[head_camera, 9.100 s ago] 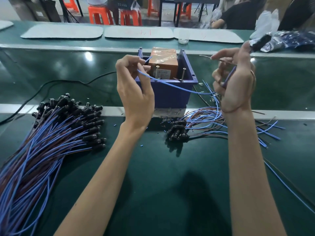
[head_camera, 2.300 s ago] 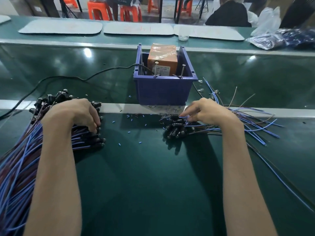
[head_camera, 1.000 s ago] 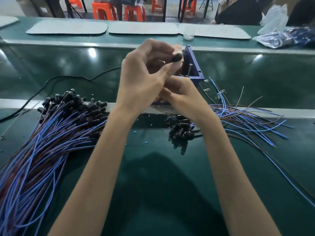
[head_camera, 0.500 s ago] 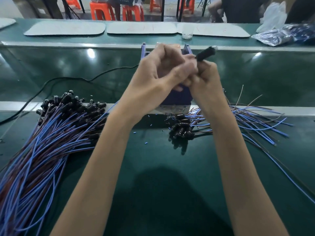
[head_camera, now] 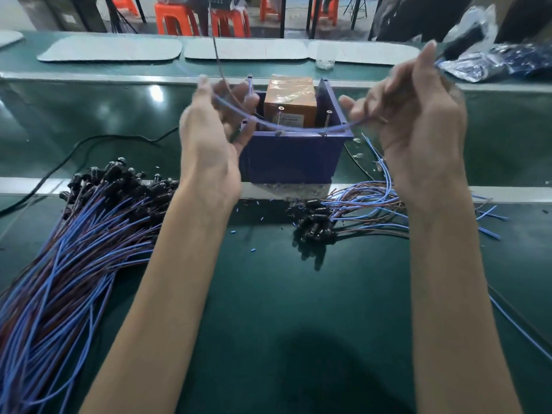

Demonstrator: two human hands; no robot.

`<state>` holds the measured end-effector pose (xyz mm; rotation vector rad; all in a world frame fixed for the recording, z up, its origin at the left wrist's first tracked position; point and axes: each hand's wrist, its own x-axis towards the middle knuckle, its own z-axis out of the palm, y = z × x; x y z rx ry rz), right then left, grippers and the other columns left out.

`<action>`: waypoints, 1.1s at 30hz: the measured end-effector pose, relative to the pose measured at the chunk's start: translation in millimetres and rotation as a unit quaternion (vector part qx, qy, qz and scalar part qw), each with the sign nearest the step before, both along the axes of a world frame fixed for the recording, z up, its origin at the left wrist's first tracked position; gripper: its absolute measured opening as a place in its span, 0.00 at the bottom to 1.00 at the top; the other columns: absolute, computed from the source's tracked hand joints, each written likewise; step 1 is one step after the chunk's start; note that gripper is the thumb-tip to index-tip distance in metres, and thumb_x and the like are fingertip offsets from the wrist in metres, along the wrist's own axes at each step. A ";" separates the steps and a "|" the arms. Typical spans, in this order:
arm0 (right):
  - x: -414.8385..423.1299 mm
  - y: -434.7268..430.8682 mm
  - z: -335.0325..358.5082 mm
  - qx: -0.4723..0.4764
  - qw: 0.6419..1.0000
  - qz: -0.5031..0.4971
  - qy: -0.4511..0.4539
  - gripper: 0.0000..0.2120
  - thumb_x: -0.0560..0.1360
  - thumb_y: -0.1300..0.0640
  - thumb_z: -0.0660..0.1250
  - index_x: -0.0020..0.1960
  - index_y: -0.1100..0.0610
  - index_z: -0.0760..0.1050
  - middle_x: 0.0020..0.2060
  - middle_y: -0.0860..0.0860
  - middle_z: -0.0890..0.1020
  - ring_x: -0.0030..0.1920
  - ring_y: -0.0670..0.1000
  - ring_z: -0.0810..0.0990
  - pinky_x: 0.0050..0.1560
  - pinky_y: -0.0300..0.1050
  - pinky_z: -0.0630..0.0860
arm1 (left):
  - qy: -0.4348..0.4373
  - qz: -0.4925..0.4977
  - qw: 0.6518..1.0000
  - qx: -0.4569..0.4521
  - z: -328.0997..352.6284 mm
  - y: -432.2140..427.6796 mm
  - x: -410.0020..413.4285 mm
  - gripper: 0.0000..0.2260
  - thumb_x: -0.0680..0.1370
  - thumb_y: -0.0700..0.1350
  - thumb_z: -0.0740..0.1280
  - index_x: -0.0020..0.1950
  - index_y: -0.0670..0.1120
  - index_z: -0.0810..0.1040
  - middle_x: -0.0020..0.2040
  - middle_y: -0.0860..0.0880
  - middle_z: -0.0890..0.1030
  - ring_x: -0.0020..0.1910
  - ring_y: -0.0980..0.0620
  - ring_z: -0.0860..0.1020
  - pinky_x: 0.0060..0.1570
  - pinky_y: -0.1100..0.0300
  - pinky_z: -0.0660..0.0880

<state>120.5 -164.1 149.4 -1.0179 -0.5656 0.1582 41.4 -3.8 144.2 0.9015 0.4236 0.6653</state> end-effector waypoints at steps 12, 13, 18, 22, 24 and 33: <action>8.9 -9.8 -11.4 -0.198 0.933 -0.138 -0.266 0.08 0.73 0.62 0.71 0.49 0.51 0.81 0.33 0.55 0.67 0.30 0.49 0.62 0.30 0.41 0.59 | 0.131 -0.190 0.930 0.286 1.1 -13.3 -5.1 0.08 0.82 0.42 0.62 0.51 0.42 0.80 0.36 0.51 0.79 0.30 0.57 0.81 0.33 0.68 0.76; 9.4 -8.9 -13.0 -0.230 0.916 -0.143 -0.295 0.11 0.73 0.62 0.71 0.52 0.51 0.80 0.36 0.54 0.70 0.31 0.50 0.64 0.31 0.41 0.62 | 0.129 -0.207 0.928 0.282 0.4 -16.2 -5.1 0.07 0.81 0.42 0.63 0.51 0.41 0.80 0.36 0.50 0.78 0.30 0.57 0.81 0.32 0.68 0.77; 6.8 -1.2 -18.8 -0.281 0.868 -0.118 -0.392 0.19 0.71 0.64 0.72 0.61 0.55 0.75 0.47 0.48 0.75 0.39 0.44 0.73 0.40 0.39 0.71 | 0.102 -0.268 0.918 0.275 -2.3 -22.6 -6.6 0.03 0.76 0.40 0.69 0.48 0.42 0.81 0.34 0.51 0.83 0.31 0.55 0.83 0.31 0.68 0.77; 5.7 7.7 -22.7 -0.287 0.872 -0.076 -0.389 0.15 0.71 0.69 0.71 0.56 0.58 0.79 0.46 0.45 0.77 0.48 0.40 0.77 0.49 0.38 0.74 | 0.056 -0.264 0.935 0.231 -1.6 -22.7 -6.1 0.14 0.68 0.40 0.74 0.51 0.42 0.77 0.37 0.48 0.85 0.32 0.53 0.83 0.34 0.65 0.79; 4.5 11.0 -23.7 -0.297 0.876 -0.093 -0.370 0.13 0.71 0.69 0.70 0.53 0.58 0.82 0.43 0.46 0.79 0.44 0.45 0.79 0.44 0.43 0.76 | 0.034 -0.231 0.951 0.202 -2.3 -22.5 -5.1 0.21 0.65 0.39 0.75 0.53 0.44 0.70 0.34 0.47 0.84 0.31 0.51 0.83 0.34 0.62 0.79; 9.5 14.5 -28.8 -0.255 0.885 -0.175 -0.347 0.06 0.76 0.64 0.68 0.45 0.65 0.83 0.35 0.47 0.79 0.32 0.38 0.72 0.34 0.35 0.67 | -0.019 -0.179 0.946 0.270 -4.7 -23.9 -3.0 0.08 0.78 0.35 0.67 0.55 0.43 0.79 0.36 0.50 0.82 0.36 0.52 0.84 0.40 0.64 0.79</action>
